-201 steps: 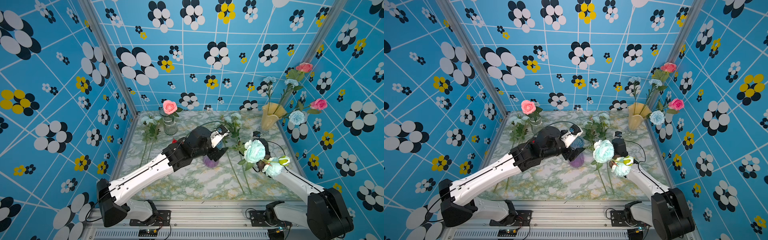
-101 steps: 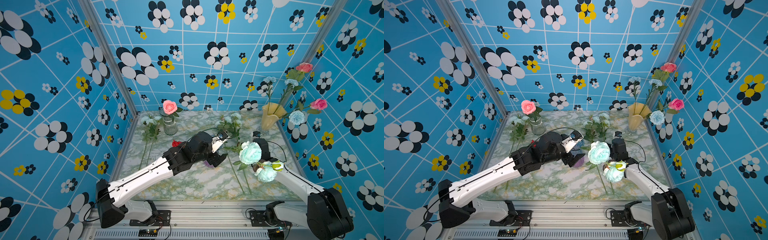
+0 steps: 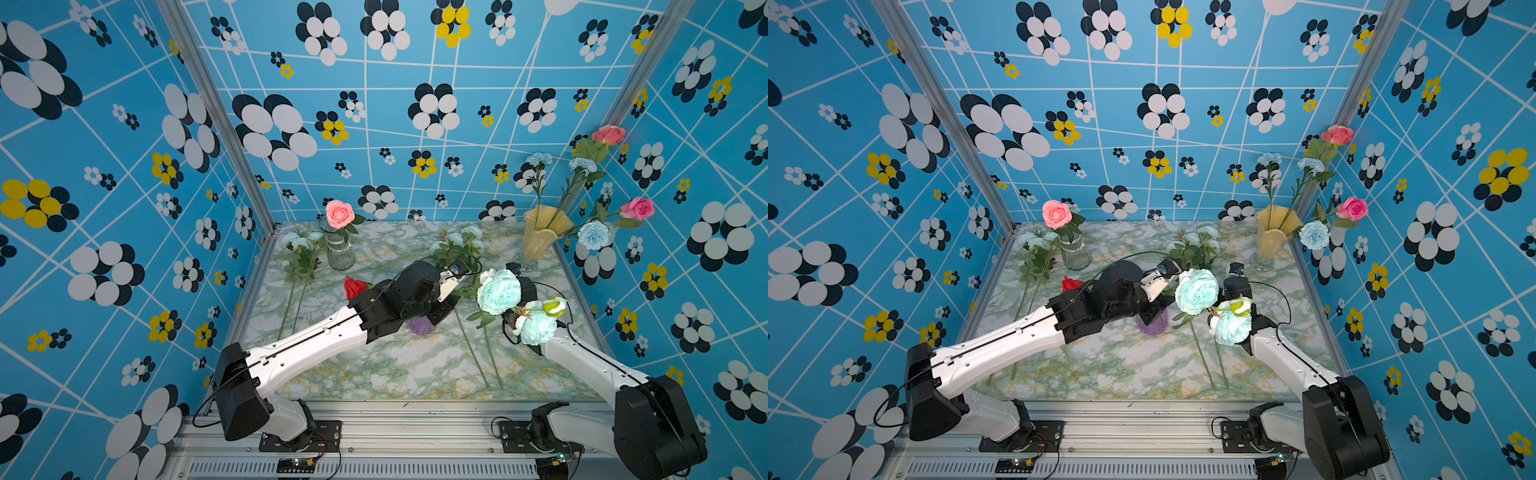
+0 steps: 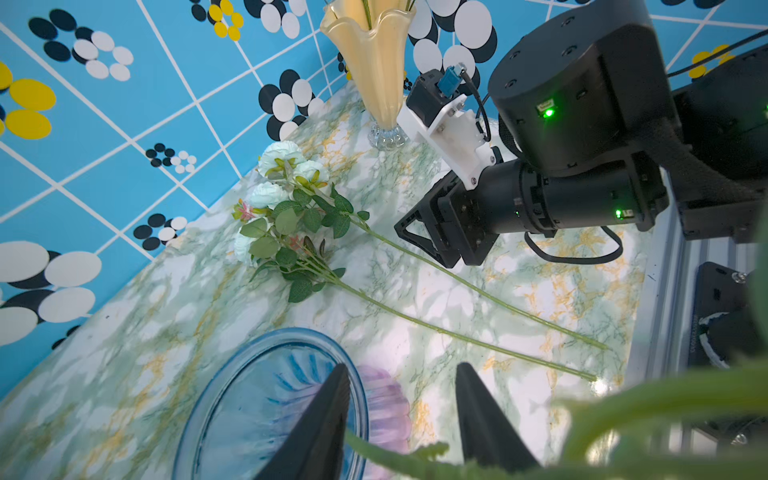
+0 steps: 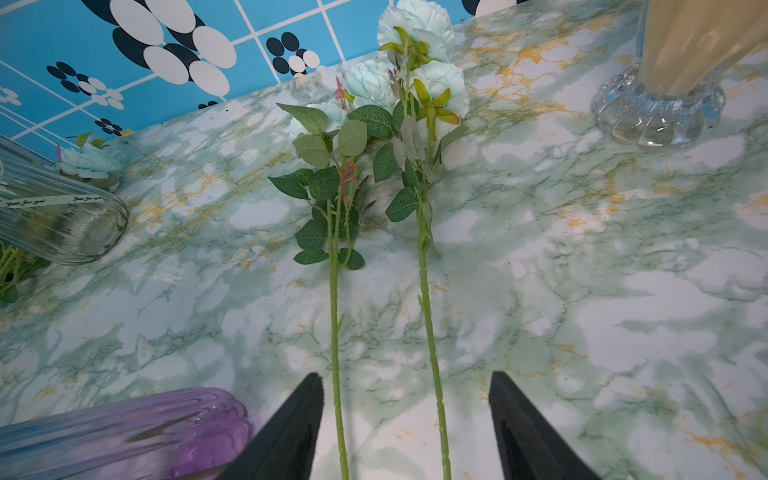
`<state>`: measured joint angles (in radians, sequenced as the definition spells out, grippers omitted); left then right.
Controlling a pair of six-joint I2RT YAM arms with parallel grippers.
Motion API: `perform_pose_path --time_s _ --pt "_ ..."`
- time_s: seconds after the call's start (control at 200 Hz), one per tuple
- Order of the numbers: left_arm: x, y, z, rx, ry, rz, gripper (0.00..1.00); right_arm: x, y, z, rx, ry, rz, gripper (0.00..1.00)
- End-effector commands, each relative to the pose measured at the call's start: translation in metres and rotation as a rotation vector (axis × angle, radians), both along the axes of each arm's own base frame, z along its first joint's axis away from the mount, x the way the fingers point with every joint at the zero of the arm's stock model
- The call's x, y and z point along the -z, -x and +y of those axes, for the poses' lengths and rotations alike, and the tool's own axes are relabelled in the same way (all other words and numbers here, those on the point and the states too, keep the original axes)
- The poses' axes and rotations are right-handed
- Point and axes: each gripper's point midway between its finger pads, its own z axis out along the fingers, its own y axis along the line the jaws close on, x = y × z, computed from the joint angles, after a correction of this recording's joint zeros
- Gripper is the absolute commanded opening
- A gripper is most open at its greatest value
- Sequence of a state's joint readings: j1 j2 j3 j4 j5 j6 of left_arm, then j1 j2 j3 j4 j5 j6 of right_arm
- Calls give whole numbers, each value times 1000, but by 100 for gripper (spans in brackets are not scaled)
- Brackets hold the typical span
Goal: Pick out blue flowers from the vase
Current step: Pick up the flower from the vase.
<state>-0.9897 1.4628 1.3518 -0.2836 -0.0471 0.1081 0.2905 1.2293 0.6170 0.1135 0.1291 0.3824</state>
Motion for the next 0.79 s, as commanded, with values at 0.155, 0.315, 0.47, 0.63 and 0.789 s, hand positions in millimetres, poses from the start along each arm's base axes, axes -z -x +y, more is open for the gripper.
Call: perform_pose_path --time_s 0.155,0.315,0.47,0.63,0.789 --pt "-40 0 5 -14 84 -68 40 -5 -1 0 -1 -4 -17 66" --pt "-44 0 11 -27 102 -73 36 -5 -2 1 -4 -4 -15 65" --pt "-48 -3 12 -28 117 -76 23 -4 -2 1 -5 -3 -10 65" --pt "-54 -6 11 -25 135 -81 13 -4 -2 2 -8 -2 -10 65" --pt "-64 -14 12 -27 157 -89 3 -4 -2 2 -8 -2 -9 65"
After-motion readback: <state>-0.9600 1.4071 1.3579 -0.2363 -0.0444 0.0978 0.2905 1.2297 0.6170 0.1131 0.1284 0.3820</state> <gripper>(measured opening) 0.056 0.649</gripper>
